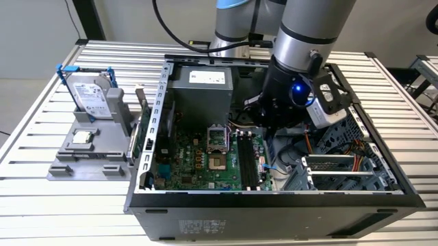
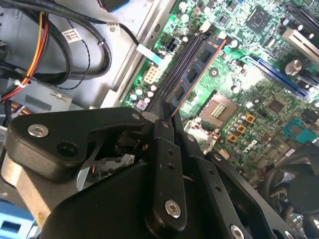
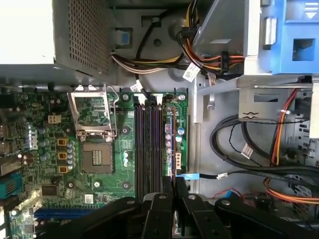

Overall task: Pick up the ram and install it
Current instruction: 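Insert the ram into the slot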

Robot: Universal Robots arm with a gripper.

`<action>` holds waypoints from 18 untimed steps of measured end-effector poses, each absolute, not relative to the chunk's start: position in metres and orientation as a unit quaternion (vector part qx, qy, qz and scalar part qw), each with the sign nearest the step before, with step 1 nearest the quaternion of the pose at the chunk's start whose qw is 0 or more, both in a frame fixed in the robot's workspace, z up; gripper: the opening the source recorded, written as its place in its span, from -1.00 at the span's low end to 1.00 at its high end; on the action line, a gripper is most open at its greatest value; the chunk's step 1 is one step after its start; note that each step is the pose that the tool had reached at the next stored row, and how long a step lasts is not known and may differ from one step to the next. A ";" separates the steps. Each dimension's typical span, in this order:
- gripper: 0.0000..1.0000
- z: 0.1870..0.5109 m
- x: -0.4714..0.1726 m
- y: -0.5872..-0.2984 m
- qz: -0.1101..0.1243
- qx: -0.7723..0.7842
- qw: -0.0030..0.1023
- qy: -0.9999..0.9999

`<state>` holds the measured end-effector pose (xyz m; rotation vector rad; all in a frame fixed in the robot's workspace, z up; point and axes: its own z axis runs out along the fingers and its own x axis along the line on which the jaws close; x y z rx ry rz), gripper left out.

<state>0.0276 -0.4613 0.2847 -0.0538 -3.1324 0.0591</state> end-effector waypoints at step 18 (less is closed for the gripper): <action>-1.00 0.252 0.022 -0.460 0.019 -0.031 0.004 -0.999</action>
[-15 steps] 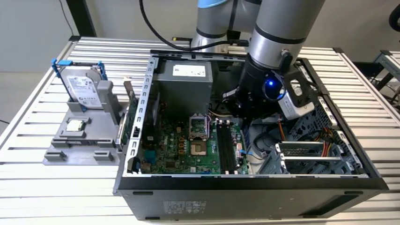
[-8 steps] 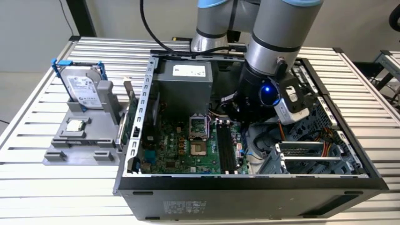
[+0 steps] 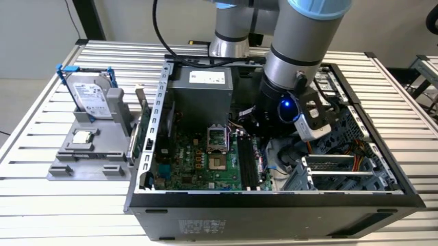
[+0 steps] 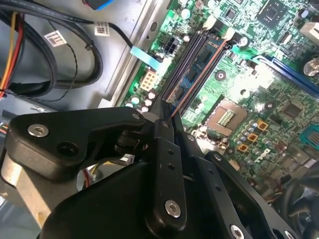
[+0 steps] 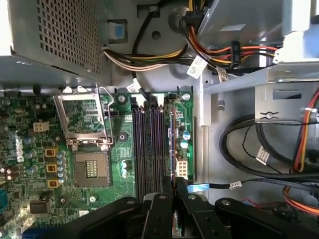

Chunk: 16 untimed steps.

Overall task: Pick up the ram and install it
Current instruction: 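Insert the ram into the slot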

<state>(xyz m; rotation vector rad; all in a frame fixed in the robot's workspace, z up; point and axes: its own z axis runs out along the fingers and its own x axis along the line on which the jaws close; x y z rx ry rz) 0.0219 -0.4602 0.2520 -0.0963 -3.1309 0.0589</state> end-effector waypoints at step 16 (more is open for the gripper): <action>-1.00 0.228 0.019 -0.459 0.019 -0.031 0.004 -0.999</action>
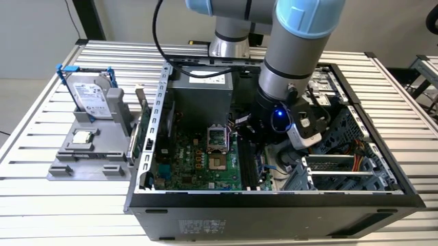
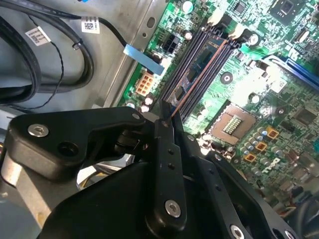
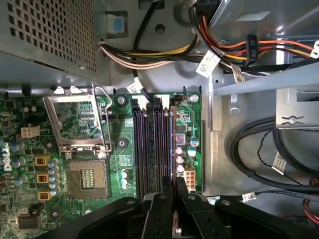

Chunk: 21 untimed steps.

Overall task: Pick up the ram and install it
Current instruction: 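Insert the ram into the slot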

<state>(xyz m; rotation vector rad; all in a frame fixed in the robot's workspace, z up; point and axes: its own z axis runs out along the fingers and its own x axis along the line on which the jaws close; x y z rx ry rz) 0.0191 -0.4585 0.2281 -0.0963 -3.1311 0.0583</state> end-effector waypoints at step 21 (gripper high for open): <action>-1.00 0.217 0.016 -0.463 0.020 -0.019 0.004 -1.000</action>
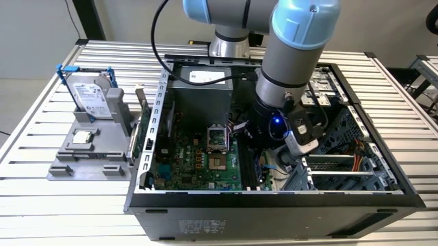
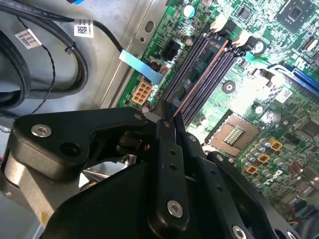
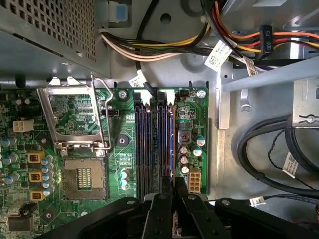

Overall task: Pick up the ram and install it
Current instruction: 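Insert the ram into the slot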

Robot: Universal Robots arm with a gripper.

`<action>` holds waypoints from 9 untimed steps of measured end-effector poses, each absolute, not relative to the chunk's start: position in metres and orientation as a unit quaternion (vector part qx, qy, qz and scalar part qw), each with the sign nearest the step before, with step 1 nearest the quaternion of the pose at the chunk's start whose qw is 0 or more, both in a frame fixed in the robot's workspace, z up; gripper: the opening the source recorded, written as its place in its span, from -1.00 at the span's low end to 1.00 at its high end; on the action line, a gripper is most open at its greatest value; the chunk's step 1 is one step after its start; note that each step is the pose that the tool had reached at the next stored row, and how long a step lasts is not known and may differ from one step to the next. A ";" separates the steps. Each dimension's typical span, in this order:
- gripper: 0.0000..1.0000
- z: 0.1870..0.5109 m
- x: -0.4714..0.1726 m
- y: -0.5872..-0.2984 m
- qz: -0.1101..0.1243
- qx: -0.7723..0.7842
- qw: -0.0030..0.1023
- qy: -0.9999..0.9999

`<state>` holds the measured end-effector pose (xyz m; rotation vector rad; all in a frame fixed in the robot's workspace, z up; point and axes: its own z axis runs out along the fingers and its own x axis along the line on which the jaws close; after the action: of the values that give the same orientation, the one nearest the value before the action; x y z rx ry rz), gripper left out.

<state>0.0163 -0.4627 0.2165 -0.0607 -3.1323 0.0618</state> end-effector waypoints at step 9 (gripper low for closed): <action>-1.00 0.214 0.016 -0.463 0.021 -0.019 0.004 -1.000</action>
<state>0.0163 -0.4626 0.2137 -0.0606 -3.1323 0.0669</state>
